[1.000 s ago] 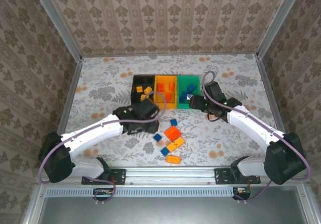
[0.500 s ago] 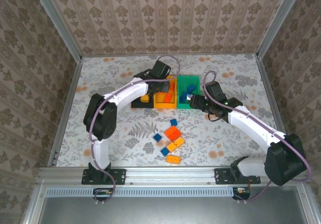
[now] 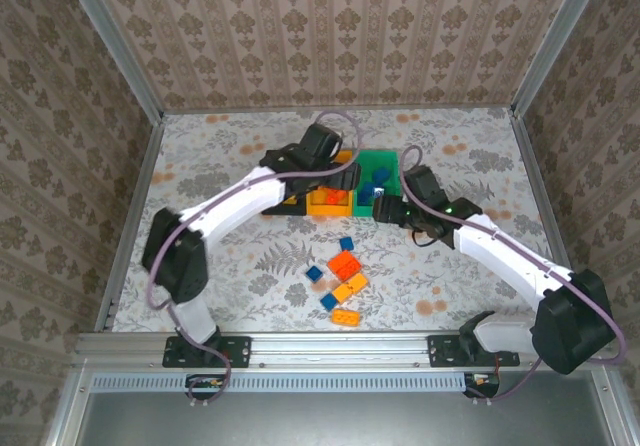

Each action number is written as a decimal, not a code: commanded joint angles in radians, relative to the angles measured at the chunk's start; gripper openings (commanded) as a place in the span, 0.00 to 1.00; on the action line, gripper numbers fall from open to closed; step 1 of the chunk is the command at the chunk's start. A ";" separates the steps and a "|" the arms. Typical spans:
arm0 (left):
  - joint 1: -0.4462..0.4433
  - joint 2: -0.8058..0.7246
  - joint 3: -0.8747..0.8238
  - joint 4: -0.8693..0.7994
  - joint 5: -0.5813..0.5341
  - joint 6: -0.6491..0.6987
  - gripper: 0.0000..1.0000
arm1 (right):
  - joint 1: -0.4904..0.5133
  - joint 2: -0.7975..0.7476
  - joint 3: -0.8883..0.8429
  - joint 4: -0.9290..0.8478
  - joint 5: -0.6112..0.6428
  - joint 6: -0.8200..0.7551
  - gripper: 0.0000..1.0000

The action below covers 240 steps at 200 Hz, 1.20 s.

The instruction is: Sort the legos into containers by color

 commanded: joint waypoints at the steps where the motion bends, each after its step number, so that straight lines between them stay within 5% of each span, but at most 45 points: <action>1: -0.020 -0.183 -0.142 0.061 -0.009 -0.042 1.00 | 0.092 0.055 0.018 0.010 -0.024 -0.044 0.76; 64: -0.006 -0.686 -0.591 -0.062 -0.206 -0.191 1.00 | 0.424 0.347 0.176 0.030 -0.039 -0.235 0.77; 111: 0.078 -0.936 -0.735 -0.200 -0.221 -0.262 1.00 | 0.515 0.516 0.289 -0.019 0.062 -0.270 0.75; 175: 0.113 -0.982 -0.748 -0.226 -0.214 -0.264 1.00 | 0.564 0.621 0.345 -0.062 0.115 -0.295 0.62; 240: 0.123 -0.967 -0.735 -0.219 -0.209 -0.260 1.00 | 0.582 0.621 0.321 -0.030 0.158 -0.290 0.34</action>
